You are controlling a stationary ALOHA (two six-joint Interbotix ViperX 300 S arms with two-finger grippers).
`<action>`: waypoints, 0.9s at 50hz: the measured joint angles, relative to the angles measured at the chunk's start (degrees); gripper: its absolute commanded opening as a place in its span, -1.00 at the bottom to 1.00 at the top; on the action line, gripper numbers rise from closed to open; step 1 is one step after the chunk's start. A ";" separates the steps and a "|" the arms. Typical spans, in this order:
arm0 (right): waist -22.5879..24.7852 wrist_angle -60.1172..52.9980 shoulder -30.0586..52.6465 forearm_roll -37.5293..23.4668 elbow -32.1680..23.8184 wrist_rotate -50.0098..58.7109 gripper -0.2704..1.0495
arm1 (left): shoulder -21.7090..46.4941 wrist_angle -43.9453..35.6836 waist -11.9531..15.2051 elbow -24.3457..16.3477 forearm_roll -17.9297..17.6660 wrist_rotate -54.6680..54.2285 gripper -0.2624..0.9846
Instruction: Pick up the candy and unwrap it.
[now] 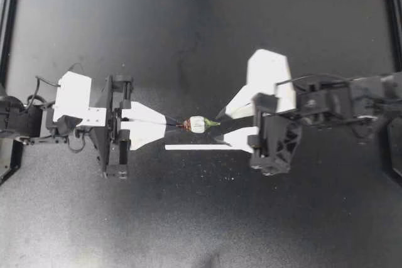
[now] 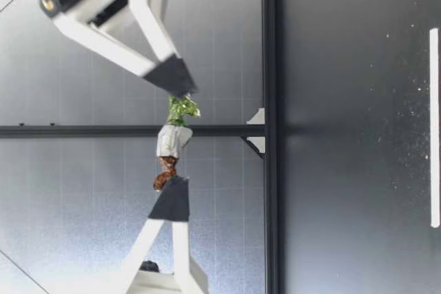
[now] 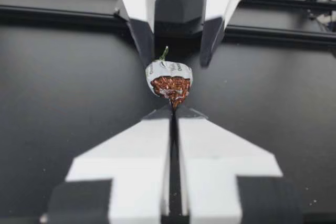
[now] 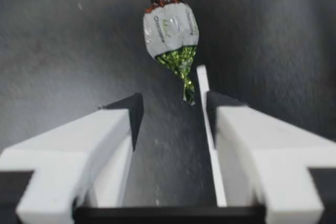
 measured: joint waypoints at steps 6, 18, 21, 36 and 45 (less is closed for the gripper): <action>0.00 -6.06 -2.90 0.00 2.90 0.18 0.19 | 0.00 0.00 0.00 -0.09 0.00 -0.26 -0.86; 0.00 -16.44 -5.54 0.00 7.29 -1.32 0.19 | -0.18 0.00 0.09 -0.53 -1.58 -3.16 -0.86; 0.00 -17.14 -5.54 -0.09 7.38 -2.37 0.18 | -0.44 0.00 0.00 -0.88 -2.99 -5.27 -0.86; -0.09 -14.85 -5.54 -2.20 5.36 -19.07 0.15 | -1.93 0.00 0.26 -1.67 -14.94 -33.22 -0.86; -0.35 -9.67 -5.27 -2.29 1.76 -28.56 0.12 | -2.11 2.11 0.26 -2.11 -15.21 -55.72 -0.86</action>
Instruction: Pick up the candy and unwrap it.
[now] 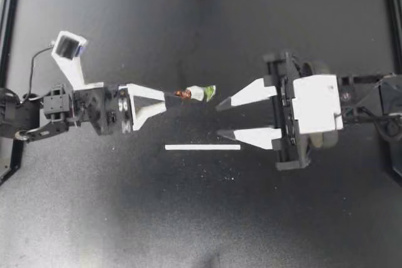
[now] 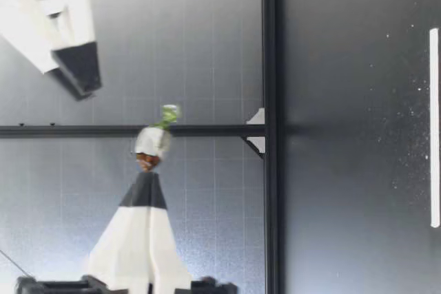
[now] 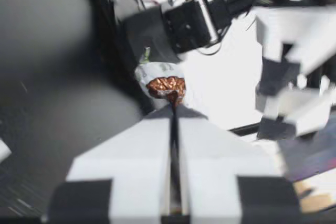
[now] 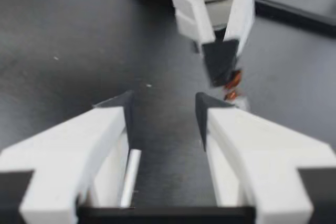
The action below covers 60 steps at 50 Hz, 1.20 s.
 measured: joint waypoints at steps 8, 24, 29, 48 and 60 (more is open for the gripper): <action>-0.53 1.85 0.53 -2.11 -1.76 -4.31 0.12 | 0.18 3.69 0.00 -0.62 1.05 -16.70 -0.86; -5.71 22.94 1.49 -18.63 -8.17 -4.04 0.12 | 0.18 4.13 0.00 -0.26 1.32 -18.28 -0.86; -4.57 28.39 1.67 -23.91 -9.32 0.44 0.12 | 0.26 4.13 0.00 -0.26 1.32 -18.28 -0.86; 12.22 50.80 8.88 -62.40 -10.55 47.72 0.13 | 0.26 3.60 0.97 -0.09 0.18 -18.46 -0.86; 16.44 50.89 12.48 -71.28 -10.99 66.09 0.14 | 0.26 3.16 1.05 -0.09 0.09 -18.46 -0.86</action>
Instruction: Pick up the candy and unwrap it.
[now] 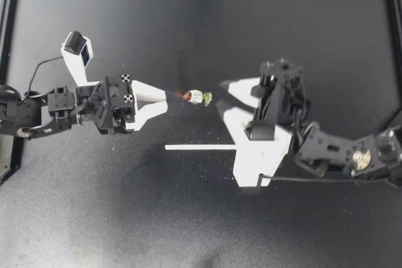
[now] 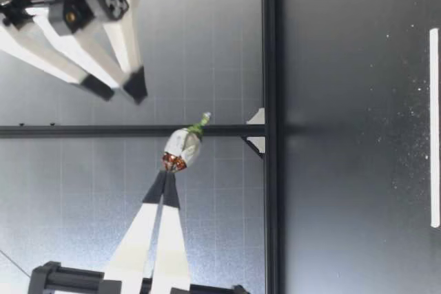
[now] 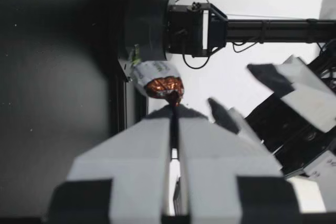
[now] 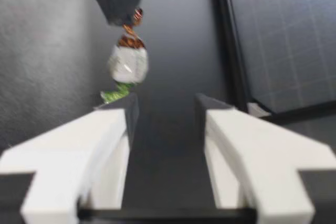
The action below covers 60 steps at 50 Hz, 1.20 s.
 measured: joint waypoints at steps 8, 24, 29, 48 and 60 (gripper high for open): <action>0.09 -1.67 2.46 -0.09 -1.23 1.32 0.14 | 0.09 -0.09 0.00 0.00 0.09 0.09 -0.86; 0.00 -0.70 5.80 -0.09 -2.90 1.41 0.15 | 0.09 -0.09 0.00 0.00 0.18 0.09 -0.86; -0.26 -0.09 5.89 -0.09 -2.99 1.41 0.15 | 0.09 0.00 0.00 0.00 0.26 0.09 -0.86; -1.58 -0.44 7.29 -0.18 -3.96 1.41 0.15 | 0.00 0.00 0.09 0.00 1.05 0.18 -0.86; -2.20 -0.97 7.82 -0.18 -4.31 1.41 0.09 | 0.09 -0.09 0.00 0.00 2.81 0.09 -0.86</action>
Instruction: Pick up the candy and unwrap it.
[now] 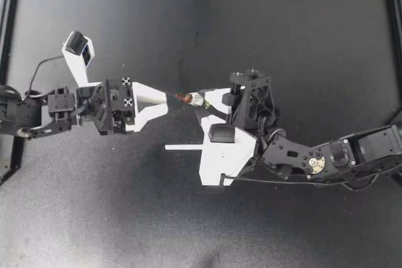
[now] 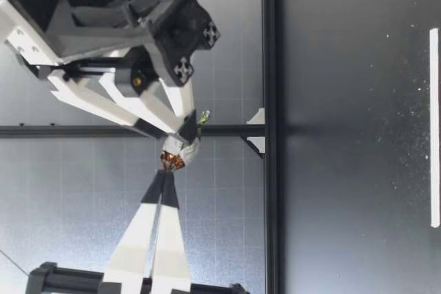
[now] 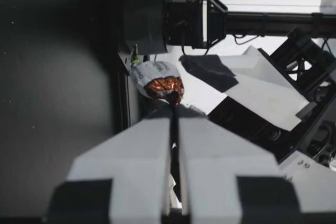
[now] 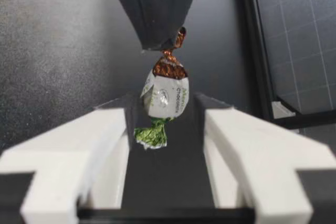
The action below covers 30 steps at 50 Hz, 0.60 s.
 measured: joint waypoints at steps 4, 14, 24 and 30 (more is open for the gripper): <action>-0.26 0.00 0.18 0.00 -0.44 -0.09 0.03 | 0.00 0.00 0.00 -0.09 0.53 0.00 -0.86; -0.35 -0.18 0.53 0.00 -1.23 -0.35 -0.51 | 0.00 0.00 0.00 0.00 0.88 0.09 -0.86; -0.35 -1.05 0.53 1.14 -1.32 -0.44 -0.91 | 0.00 0.09 0.09 0.18 1.41 0.35 -0.86; -0.35 -2.37 0.53 1.41 -1.23 -0.44 -0.92 | -0.09 0.00 0.09 1.14 2.55 3.60 -0.86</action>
